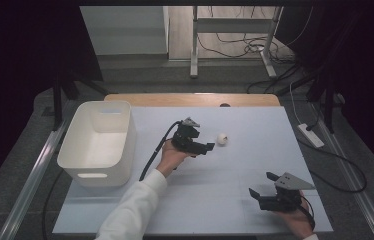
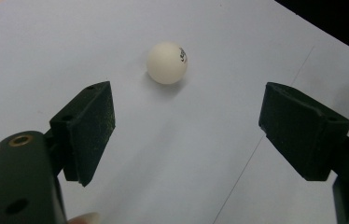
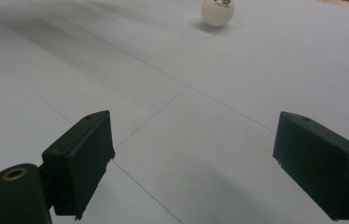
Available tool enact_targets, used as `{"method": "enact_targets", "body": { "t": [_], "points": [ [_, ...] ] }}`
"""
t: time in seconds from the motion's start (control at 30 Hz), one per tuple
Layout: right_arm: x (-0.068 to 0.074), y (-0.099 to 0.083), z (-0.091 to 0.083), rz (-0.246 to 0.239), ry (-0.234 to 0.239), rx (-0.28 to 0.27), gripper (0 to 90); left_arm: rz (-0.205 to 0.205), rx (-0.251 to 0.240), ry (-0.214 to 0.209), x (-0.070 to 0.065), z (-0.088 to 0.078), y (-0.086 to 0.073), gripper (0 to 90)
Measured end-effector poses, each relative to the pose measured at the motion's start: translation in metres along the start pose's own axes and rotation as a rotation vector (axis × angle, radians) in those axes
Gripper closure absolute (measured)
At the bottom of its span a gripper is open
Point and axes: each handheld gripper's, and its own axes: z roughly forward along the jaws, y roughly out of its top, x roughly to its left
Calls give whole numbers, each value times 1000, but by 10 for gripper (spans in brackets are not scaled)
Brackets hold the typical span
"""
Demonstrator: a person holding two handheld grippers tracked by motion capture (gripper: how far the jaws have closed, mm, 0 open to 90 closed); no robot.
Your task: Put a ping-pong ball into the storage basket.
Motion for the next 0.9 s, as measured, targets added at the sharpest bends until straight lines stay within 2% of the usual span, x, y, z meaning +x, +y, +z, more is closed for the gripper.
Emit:
{"method": "enact_targets", "body": {
  "t": [0.33, 0.9],
  "points": [
    [0, 0, 0, 0, -3, 3, 120, 17, 13, 0, -3, 5, 3, 190],
    [0, -1, 0, -3, 0, 8, 121, 16, 33, -13, -5, 18, 3, 190]
  ]
}}
